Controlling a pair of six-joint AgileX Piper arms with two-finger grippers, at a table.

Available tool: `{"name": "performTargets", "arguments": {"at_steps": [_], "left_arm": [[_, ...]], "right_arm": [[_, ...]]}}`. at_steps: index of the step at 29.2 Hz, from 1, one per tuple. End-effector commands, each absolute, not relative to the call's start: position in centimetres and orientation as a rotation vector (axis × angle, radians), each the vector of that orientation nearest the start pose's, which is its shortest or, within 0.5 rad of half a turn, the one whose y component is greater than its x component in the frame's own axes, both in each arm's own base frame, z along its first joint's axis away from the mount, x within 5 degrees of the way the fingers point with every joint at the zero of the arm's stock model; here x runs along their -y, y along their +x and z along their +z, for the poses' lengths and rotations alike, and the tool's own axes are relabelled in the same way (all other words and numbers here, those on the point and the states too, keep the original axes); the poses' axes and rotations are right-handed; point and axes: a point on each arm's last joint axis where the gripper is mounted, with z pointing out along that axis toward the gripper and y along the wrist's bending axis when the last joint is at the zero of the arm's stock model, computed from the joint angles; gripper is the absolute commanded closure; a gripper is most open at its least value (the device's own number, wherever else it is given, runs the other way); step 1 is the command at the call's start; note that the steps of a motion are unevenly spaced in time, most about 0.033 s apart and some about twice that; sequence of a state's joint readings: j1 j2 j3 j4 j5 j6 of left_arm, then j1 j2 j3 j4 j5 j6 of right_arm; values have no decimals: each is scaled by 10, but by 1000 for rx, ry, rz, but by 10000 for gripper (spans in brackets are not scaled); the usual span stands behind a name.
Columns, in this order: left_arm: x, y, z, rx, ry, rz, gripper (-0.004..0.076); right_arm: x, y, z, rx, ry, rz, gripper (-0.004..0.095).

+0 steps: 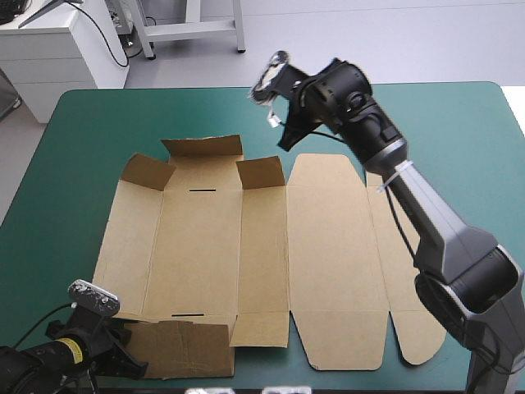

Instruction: Fold the box

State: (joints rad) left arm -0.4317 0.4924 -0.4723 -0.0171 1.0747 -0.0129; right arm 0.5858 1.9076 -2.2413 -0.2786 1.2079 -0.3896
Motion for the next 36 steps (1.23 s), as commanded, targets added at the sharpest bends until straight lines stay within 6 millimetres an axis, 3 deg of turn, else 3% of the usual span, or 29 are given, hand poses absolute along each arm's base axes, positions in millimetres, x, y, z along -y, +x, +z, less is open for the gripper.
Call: {"name": "performTargets", "arguments": {"at_steps": [1, 7, 12, 16, 24, 31, 36], "left_arm": [[31, 64, 261, -2486, 518, -207, 731], [31, 64, 261, -2485, 521, -205, 731], [31, 64, 261, -2483, 526, -203, 731], [31, 64, 261, -2483, 526, -203, 731], [31, 64, 261, -2483, 528, -202, 731], [31, 64, 261, -2483, 528, -202, 731], [31, 64, 261, -2483, 528, -202, 731]], "right_arm": [[-151, 354, 471, -2123, -813, -246, 927], [-94, 359, 475, -2214, -602, -17, 927], [-55, 346, 472, -2277, -508, -46, 927], [-36, 324, 467, -2322, -481, -76, 927], [-32, 264, 448, -2337, -470, -4, 927], [-32, 191, 415, -2279, -436, 110, 927], [-26, 125, 391, -2192, -416, 106, 927]]}}
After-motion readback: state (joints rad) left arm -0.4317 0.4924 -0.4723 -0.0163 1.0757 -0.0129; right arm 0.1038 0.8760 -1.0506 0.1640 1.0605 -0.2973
